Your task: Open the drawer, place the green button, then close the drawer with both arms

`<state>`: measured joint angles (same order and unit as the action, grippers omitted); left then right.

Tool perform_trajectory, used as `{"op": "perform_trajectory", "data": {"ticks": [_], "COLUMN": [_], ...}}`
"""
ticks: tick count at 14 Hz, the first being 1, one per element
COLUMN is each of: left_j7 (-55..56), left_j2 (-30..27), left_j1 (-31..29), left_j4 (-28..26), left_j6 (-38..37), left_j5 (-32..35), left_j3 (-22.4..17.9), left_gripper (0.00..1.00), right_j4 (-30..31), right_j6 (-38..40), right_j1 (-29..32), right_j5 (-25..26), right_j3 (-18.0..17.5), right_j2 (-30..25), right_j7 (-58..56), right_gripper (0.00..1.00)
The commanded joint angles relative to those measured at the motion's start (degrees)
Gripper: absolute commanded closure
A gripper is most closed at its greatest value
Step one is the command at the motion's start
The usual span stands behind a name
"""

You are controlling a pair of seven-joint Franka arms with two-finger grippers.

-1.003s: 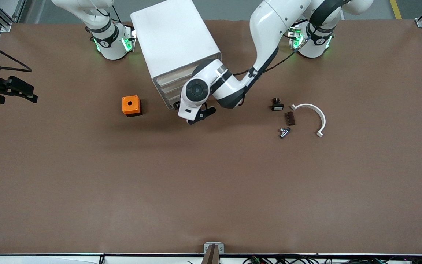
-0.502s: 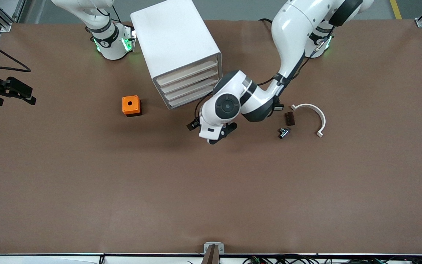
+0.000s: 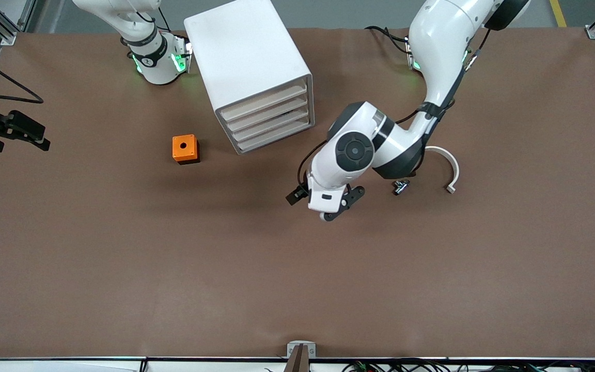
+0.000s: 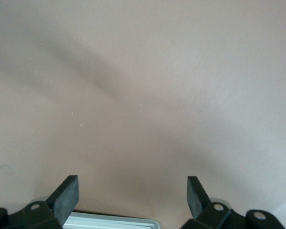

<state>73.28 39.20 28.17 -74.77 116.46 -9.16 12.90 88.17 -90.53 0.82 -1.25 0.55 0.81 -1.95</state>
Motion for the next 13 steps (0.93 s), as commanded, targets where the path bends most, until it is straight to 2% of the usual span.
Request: {"op": "perform_trajectory", "data": {"ticks": [1, 3, 6, 12, 13], "left_j7": [0.46, -3.38, -20.67, -42.49, -45.57], "left_j2": [-4.03, -7.37, -12.03, -21.87, -23.89], "left_j1": [-3.01, -6.00, -11.97, -22.70, -24.37], "left_j4": [-1.17, -1.26, -1.26, -1.96, -3.53], "left_j6": [-0.97, -4.90, -15.35, -31.18, -32.34], "left_j5": [1.07, 1.33, 1.16, 1.42, 2.29], "left_j3": [0.28, 0.37, 0.37, 0.37, 0.28], "left_gripper": [0.00, 0.00, 0.00, 0.00, 0.00], "right_j4": [1.74, 1.74, 1.74, 1.83, 1.83], "right_j6": [-0.79, -0.70, -0.62, -0.35, -0.44], "right_j1": [-0.47, -0.47, -0.38, -0.21, -0.12], "right_j5": [0.29, 0.29, 0.29, -0.15, -0.07], "right_j3": [0.16, 0.16, 0.07, 0.16, 0.16], "right_j2": [-1.78, -1.78, -1.78, -1.69, -1.69], "right_j7": [0.54, 0.54, 0.54, 0.46, 0.37], "right_gripper": [0.00, 0.00, 0.00, 0.00, 0.00]}}
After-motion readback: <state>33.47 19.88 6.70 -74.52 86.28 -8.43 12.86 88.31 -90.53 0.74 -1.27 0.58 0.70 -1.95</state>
